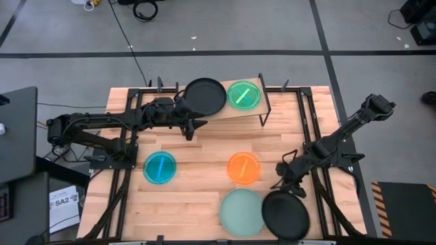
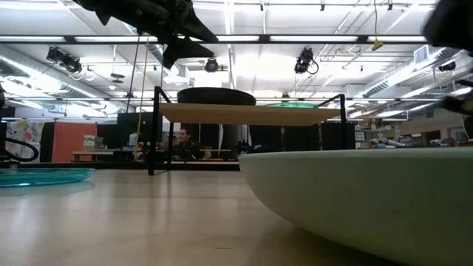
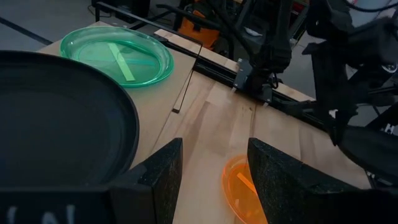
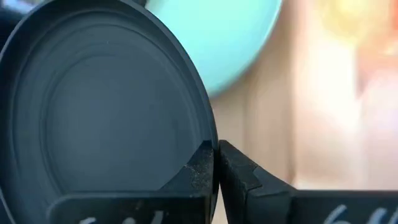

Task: Place and stack plates onto a shelf
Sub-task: Stack the black plate on top of the black plate on the shelf

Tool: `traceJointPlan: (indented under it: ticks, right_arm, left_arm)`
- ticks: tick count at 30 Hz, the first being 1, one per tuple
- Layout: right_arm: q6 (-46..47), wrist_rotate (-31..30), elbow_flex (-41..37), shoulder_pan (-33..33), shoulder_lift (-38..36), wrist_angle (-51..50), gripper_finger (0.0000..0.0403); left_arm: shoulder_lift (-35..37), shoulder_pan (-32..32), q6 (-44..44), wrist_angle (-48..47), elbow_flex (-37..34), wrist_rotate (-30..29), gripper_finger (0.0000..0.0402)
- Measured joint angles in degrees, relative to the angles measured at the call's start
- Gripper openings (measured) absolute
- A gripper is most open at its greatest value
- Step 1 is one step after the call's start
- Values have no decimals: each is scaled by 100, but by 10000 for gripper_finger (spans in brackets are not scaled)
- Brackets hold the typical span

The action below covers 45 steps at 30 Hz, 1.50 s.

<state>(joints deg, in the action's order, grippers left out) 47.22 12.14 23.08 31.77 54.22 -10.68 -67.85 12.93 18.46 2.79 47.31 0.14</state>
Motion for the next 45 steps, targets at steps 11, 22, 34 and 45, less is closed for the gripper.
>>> traceJointPlan:
  ticks: [11, 22, 34, 45]
  right_arm:
    - [-693, -2389, 532, -1008, 17, 86, 19]
    - [-753, -3010, 545, -2188, 179, 1087, 20]
    - [-1643, -3008, 879, -3293, 177, 1913, 18]
    - [-2536, -2964, 2506, -3881, 348, 626, 18]
  left_arm:
    - [0, -5, 226, 0, -2, 4, 188]
    - [0, -5, 459, -17, -2, 4, 188]
    - [0, -5, 276, -174, -4, 7, 188]
    - [0, -201, 273, -1114, -4, 4, 188]
